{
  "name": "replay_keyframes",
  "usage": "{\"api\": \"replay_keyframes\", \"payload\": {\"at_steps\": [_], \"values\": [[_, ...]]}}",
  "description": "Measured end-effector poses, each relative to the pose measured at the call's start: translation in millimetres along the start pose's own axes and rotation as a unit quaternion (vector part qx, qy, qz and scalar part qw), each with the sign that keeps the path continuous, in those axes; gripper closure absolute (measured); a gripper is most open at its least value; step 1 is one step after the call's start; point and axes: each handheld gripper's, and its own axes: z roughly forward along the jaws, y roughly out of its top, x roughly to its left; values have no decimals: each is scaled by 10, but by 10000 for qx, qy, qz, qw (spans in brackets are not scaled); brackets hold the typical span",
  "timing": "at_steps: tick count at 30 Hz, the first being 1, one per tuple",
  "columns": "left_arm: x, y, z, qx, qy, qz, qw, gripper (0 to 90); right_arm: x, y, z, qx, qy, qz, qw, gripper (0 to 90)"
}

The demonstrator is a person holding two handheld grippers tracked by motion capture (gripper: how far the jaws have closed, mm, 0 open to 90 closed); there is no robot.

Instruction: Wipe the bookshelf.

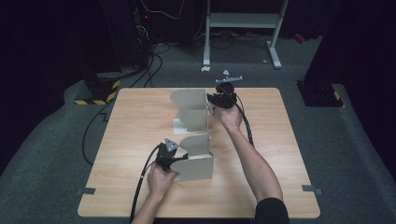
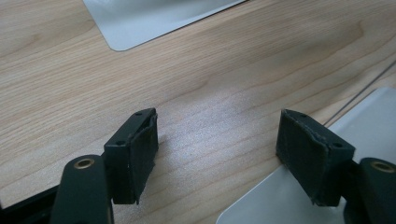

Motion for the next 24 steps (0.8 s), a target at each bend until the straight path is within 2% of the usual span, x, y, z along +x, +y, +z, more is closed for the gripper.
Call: {"api": "replay_keyframes", "payload": {"at_steps": [13, 17, 19, 24], "values": [[0, 0, 0, 0, 1, 3, 10000, 296, -77, -523, 378, 709, 50, 240, 9972, 800], [-1, 0, 0, 2, 0, -4, 10000, 296, -47, -656, 441, 908, 85, 178, 9957, 799], [-2, -1, 1, 1, -4, -12, 10000, 296, -20, -699, 443, 898, 128, 171, 9957, 800], [-3, 0, 2, -3, 3, -7, 10000, 296, 39, -786, 360, 950, 109, -43, 9954, 798]]}}
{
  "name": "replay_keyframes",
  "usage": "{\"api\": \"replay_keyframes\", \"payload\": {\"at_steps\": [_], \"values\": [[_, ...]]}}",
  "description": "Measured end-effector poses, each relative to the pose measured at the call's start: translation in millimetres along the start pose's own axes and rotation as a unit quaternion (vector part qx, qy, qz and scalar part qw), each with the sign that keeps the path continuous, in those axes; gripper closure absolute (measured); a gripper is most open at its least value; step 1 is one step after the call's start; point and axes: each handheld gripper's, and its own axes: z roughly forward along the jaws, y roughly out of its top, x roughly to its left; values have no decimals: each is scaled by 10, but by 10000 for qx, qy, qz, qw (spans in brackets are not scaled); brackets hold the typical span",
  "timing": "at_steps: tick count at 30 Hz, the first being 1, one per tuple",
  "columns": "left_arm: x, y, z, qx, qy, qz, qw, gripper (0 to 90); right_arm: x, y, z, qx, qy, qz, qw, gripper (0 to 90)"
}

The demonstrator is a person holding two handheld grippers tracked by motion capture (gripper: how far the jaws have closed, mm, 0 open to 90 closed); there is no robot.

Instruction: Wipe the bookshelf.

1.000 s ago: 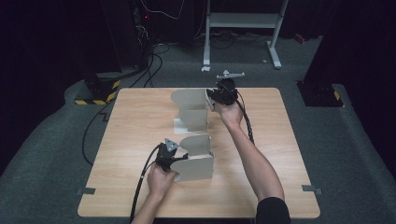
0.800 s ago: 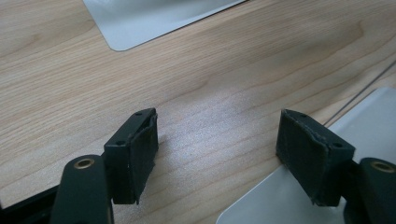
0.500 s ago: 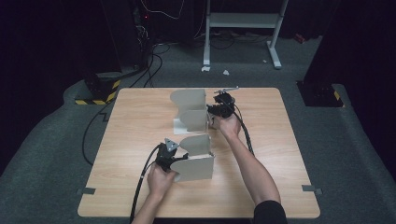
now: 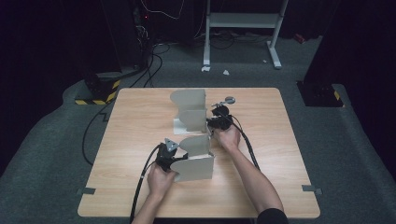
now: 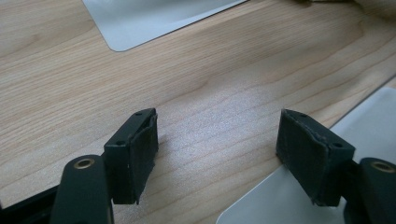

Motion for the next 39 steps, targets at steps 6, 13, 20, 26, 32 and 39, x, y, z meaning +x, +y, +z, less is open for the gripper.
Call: {"api": "replay_keyframes", "payload": {"at_steps": [6, 13, 20, 26, 32, 39], "values": [[-3, 2, 2, 5, 11, -4, 10000, 296, 23, -168, -76, -7, 37, -69, 10000, 798], [-4, 3, 2, 5, 19, -7, 10000, 296, 85, -384, -160, 7, 213, -199, 9996, 798], [-1, 3, 2, 10, 17, -24, 10000, 295, 246, -520, -302, 89, 262, -661, 9974, 798], [5, 0, -2, 9, 66, -60, 10000, 295, 250, -779, -464, 33, 355, -654, 9972, 798], [9, 0, -3, 11, 56, -65, 10000, 295, 264, -1018, -669, 72, 282, -849, 9960, 794], [26, 5, -5, 30, 15, -37, 10000, 296, -37, -1224, -926, 20, -340, -677, 9971, 789]]}}
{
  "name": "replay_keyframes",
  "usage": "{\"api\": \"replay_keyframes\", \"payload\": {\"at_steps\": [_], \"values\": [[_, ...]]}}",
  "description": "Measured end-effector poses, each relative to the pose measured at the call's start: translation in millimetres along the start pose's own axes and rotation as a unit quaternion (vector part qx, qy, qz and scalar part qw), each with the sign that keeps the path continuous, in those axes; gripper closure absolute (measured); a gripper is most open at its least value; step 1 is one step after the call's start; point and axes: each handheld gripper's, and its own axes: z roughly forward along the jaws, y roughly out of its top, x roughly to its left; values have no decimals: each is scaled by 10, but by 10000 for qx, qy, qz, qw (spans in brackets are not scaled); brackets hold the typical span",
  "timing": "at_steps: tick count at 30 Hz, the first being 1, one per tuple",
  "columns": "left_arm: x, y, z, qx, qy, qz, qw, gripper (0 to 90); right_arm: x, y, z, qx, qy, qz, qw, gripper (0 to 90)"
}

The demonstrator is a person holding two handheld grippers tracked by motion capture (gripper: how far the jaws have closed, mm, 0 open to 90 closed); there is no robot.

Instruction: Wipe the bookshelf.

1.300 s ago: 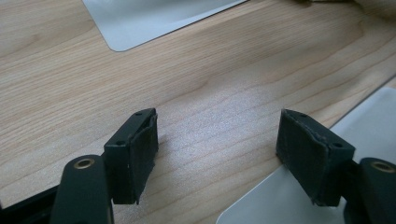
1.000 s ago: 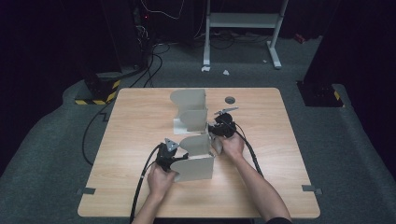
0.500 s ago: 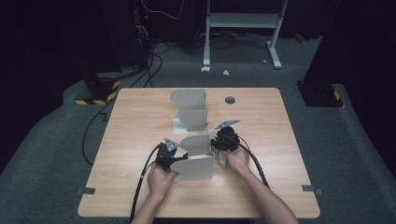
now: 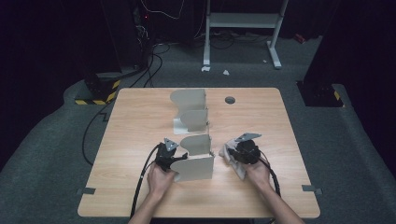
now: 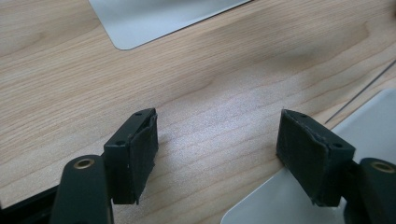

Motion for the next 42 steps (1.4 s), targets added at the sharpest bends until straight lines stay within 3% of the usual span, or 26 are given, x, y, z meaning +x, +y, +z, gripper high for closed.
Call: {"api": "replay_keyframes", "payload": {"at_steps": [6, 9, 11, 16, 18, 22, 24, 28, 30, 34, 42], "values": [[71, 13, -3, 4, -53, -78, 10000, 329, -324, -161, -176, -27, -657, 239, 9976, 779], [117, 17, 20, -60, 16, 31, 10000, 352, -479, -259, -228, -80, -797, 489, 9956, 753], [162, 46, 32, 1, -29, 147, 9999, 354, -529, -288, -263, -71, -986, 528, 9937, 679], [227, 126, 46, 228, -98, 333, 9991, 361, -633, -363, -295, -187, -865, 873, 9922, 536], [252, 156, 52, 270, -90, 313, 9991, 363, -643, -369, -309, -251, -876, 957, 9912, 493], [357, 196, -4, 15, -155, 96, 9998, 413, -554, -321, -390, -371, -1056, 741, 9910, 478], [393, 234, 2, 128, -190, 88, 9997, 411, -511, -306, -442, -492, -1097, 680, 9904, 477], [418, 357, 2, 106, -334, 110, 9993, 413, -450, -230, -512, -679, -1144, 605, 9893, 479], [435, 406, 13, 46, -392, 121, 9991, 418, -405, -180, -525, -729, -1092, 573, 9897, 485], [448, 466, 57, 186, -520, 82, 9984, 431, -241, -118, -479, -762, -931, 294, 9923, 529], [492, 582, 17, 57, -540, -6, 9985, 436, 30, -103, -298, -599, -530, 47, 9968, 534]]}}
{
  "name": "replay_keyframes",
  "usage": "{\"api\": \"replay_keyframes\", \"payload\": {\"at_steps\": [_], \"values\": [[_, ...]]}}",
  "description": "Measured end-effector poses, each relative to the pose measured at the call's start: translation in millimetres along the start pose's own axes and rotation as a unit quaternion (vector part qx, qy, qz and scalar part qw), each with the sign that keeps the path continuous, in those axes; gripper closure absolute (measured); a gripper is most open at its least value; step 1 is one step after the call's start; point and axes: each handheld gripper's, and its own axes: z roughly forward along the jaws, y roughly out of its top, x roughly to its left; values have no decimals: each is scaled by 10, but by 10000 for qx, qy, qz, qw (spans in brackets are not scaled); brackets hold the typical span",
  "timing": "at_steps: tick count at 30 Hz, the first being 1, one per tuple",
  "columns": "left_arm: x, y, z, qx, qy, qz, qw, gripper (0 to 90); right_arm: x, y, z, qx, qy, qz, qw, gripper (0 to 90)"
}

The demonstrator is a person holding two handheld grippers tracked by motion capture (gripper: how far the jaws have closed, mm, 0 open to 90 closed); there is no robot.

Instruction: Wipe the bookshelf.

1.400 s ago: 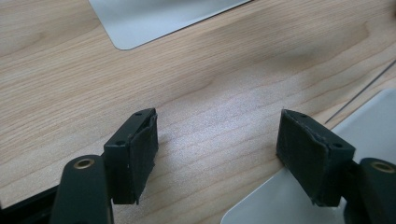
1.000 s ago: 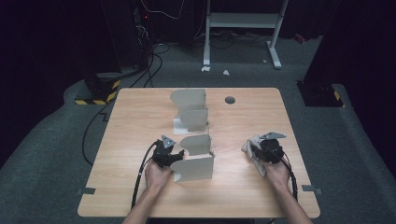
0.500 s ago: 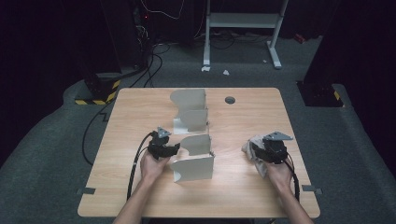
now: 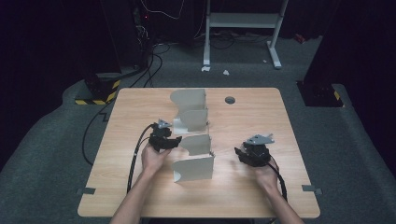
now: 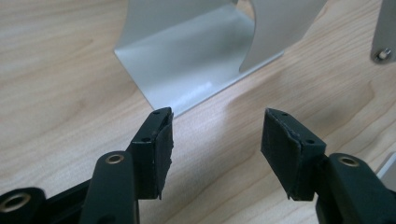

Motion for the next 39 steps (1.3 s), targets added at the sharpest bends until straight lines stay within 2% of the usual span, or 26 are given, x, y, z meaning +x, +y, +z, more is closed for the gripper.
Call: {"api": "replay_keyframes", "payload": {"at_steps": [5, 7, 9, 11, 15, 18, 22, 24, 27, 28, 29, 30, 32, 39], "values": [[36, 112, -8, -47, -108, 22, 9999, 458, 97, 20, -21, 56, 232, -73, 9997, 522], [86, 121, 32, -62, -255, -88, 9996, 528, 130, 15, -5, 165, 240, -191, 9994, 515], [111, 118, 67, -77, -308, -187, 9993, 549, 154, -2, 17, 298, 192, -253, 9991, 510], [103, 114, 79, -66, -326, -186, 9993, 534, 153, -11, 19, 327, 226, -213, 9990, 504], [84, 139, 47, -174, -318, -103, 9993, 507, 111, 33, -38, 163, 238, -83, 9995, 480], [78, 192, 50, -105, -304, -23, 9995, 492, 137, 31, -32, 135, 430, -31, 9990, 455], [73, 250, 22, -239, -319, 57, 9992, 504, 289, -31, 34, 257, 634, -256, 9973, 436], [86, 282, 16, -230, -355, 98, 9991, 529, 371, -57, 71, 311, 736, -391, 9960, 428], [85, 333, 19, -284, -403, 187, 9986, 552, 437, -72, 100, 297, 766, -646, 9945, 421], [85, 333, 19, -284, -403, 187, 9986, 552, 437, -72, 100, 297, 766, -646, 9945, 421], [77, 359, 36, -326, -487, 147, 9982, 555, 455, -94, 113, 288, 891, -592, 9938, 418], [69, 375, 49, -282, -513, 146, 9982, 555, 466, -103, 118, 312, 919, -595, 9935, 416], [48, 400, 63, -241, -508, 242, 9981, 554, 503, -126, 131, 370, 998, -654, 9922, 412], [3, 461, 86, -278, -485, 286, 9980, 564, 626, -201, 187, 487, 1224, -831, 9878, 386]]}}
